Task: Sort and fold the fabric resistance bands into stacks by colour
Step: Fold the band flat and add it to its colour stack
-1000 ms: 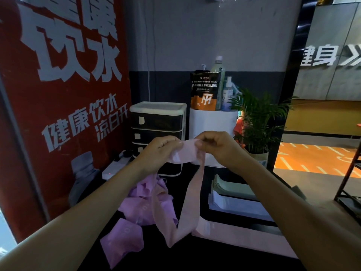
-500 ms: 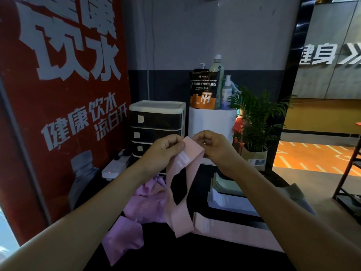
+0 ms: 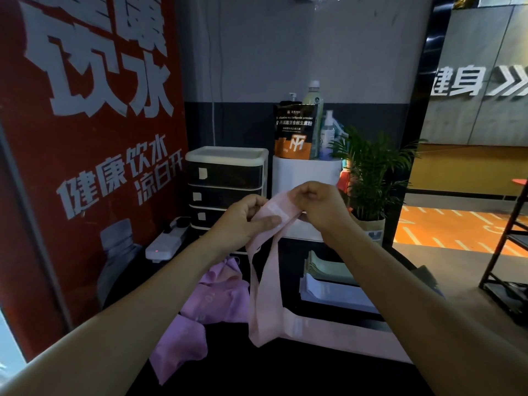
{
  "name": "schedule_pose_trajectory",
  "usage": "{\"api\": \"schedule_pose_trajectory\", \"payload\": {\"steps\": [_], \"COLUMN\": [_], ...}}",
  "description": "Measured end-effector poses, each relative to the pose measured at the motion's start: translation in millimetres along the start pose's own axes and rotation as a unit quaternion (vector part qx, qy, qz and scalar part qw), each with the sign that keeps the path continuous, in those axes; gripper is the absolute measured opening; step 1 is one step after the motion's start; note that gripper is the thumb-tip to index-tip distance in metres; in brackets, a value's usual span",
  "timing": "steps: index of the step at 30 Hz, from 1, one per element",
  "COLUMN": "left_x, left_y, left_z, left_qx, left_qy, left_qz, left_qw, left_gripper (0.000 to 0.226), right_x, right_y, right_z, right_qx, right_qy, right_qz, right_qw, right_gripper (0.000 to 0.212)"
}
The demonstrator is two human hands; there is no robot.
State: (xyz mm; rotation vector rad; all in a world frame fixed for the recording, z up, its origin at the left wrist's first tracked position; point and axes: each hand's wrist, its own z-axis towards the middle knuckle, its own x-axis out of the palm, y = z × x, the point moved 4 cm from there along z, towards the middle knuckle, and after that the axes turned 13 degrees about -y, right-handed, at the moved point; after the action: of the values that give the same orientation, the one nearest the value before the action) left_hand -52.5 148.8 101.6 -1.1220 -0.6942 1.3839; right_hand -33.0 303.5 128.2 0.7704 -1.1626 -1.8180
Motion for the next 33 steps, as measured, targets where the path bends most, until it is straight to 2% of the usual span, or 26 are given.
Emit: {"api": "schedule_pose_trajectory", "payload": {"steps": [3, 8, 13, 15, 19, 25, 29, 33], "left_x": [-2, -13, -24, -28, -35, -33, -27, -12], "left_y": [13, 48, 77, 86, 96, 94, 93, 78], "left_z": [-1, -7, -10, -10, -2, 1, 3, 3], "left_qx": [-0.026, -0.032, -0.030, -0.028, -0.010, -0.047, -0.032, -0.030], "left_qy": [0.018, 0.087, 0.148, 0.150, 0.096, 0.010, 0.035, 0.042], "left_qz": [0.027, 0.192, 0.342, 0.374, 0.384, 0.276, 0.259, 0.223], "left_qw": [0.999, 0.977, 0.927, 0.915, 0.918, 0.960, 0.965, 0.973], "left_gripper": [0.026, 0.027, 0.013, 0.018, 0.010, 0.017, 0.009, 0.014], "right_x": [-16, -58, -83, -91, -97, -106, -100, -76], "right_y": [-10, -35, -57, -64, -73, -80, -74, -63], "right_z": [14, 30, 28, 26, 19, 14, 10, 3], "right_qx": [0.019, 0.053, 0.068, 0.088, 0.105, 0.122, 0.115, 0.097], "right_qy": [-0.074, -0.196, -0.252, -0.260, -0.254, -0.264, -0.188, -0.078], "right_qz": [-0.006, -0.022, -0.071, -0.067, -0.065, -0.051, -0.007, 0.012], "right_qw": [0.997, 0.979, 0.963, 0.959, 0.959, 0.955, 0.975, 0.992], "right_gripper": [0.019, 0.018, 0.023, 0.021, 0.016, 0.023, 0.019, 0.020]}}
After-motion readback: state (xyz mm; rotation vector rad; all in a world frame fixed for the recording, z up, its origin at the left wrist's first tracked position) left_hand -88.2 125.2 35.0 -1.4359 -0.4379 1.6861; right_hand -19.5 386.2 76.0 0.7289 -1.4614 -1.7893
